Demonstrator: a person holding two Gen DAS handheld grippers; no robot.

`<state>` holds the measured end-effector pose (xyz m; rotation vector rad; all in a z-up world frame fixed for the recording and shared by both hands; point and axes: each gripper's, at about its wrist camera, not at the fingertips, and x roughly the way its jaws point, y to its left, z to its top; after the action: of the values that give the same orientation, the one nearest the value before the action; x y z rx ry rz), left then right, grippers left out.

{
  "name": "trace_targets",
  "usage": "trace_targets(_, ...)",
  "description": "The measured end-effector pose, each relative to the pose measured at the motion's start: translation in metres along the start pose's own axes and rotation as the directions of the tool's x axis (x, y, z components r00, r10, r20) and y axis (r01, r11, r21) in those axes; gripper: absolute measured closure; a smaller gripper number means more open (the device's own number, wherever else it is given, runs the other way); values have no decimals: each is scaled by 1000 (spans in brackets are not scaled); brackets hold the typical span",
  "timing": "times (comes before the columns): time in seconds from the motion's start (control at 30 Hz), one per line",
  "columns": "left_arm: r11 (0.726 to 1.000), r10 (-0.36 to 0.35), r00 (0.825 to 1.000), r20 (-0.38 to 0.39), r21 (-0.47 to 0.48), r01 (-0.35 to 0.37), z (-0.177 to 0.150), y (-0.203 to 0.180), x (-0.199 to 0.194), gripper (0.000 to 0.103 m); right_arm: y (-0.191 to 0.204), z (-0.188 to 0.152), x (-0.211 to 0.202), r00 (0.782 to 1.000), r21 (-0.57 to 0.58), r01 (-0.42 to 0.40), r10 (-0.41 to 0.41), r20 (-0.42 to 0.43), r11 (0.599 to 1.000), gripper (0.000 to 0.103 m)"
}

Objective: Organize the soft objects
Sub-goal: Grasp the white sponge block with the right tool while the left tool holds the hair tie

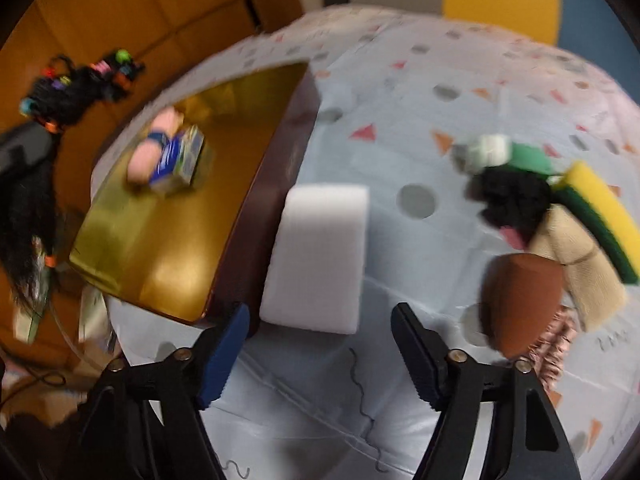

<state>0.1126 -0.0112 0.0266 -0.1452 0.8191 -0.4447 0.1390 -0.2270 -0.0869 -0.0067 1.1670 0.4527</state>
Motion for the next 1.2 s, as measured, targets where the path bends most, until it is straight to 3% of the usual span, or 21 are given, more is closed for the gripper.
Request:
trace_targets(0.13, 999, 11, 1000, -10, -34, -11, -11, 15, -3, 92, -7, 5, 20, 999, 9, -16, 17, -47, 1000, 42)
trace_targets(0.17, 999, 16, 1000, -10, -41, -16, -13, 18, -4, 92, -9, 6, 20, 1000, 8, -6, 6, -25, 1000, 52)
trace_targets(0.2, 999, 20, 1000, -9, -46, -21, -15, 21, -5, 92, -14, 8, 18, 998, 27, 58, -58, -5, 998, 51)
trace_targets(0.27, 998, 27, 1000, -8, -59, -27, -18, 28, -8, 92, -27, 10, 11, 994, 84, 107, -109, 20, 991, 51)
trace_targets(0.4, 997, 33, 999, -10, -73, -34, -22, 37, -11, 92, -52, 6, -3, 991, 154, 131, -135, 16, 979, 42)
trace_targets(0.5, 996, 35, 999, -9, -87, -36, -26, 42, -12, 92, -55, 5, -10, 992, 166, 117, -123, 31, 979, 20)
trace_targets(0.67, 995, 38, 999, -13, -97, -39, -31, 45, -13, 92, -43, 22, 0, 988, 168, 136, -146, 45, 976, 20)
trace_targets(0.77, 995, 51, 999, -8, -81, -52, -33, 44, -17, 92, -34, 36, 14, 972, 143, 225, -232, 35, 964, 20)
trace_targets(0.83, 995, 60, 998, 0, -76, -60, -35, 44, -21, 92, -33, 37, 21, 963, 131, 264, -268, 14, 956, 34)
trace_targets(0.87, 995, 72, 997, 9, -71, -71, -35, 44, -24, 92, -32, 38, 26, 953, 121, 301, -303, -4, 946, 49)
trace_targets(0.9, 995, 83, 996, 17, -65, -81, -36, 44, -27, 92, -31, 37, 28, 935, 105, 353, -354, -9, 930, 49)
trace_targets(1.2, 985, 171, 983, 64, -41, -168, -40, 44, -45, 92, -14, 8, 17, 959, 91, 280, -282, 15, 956, 48)
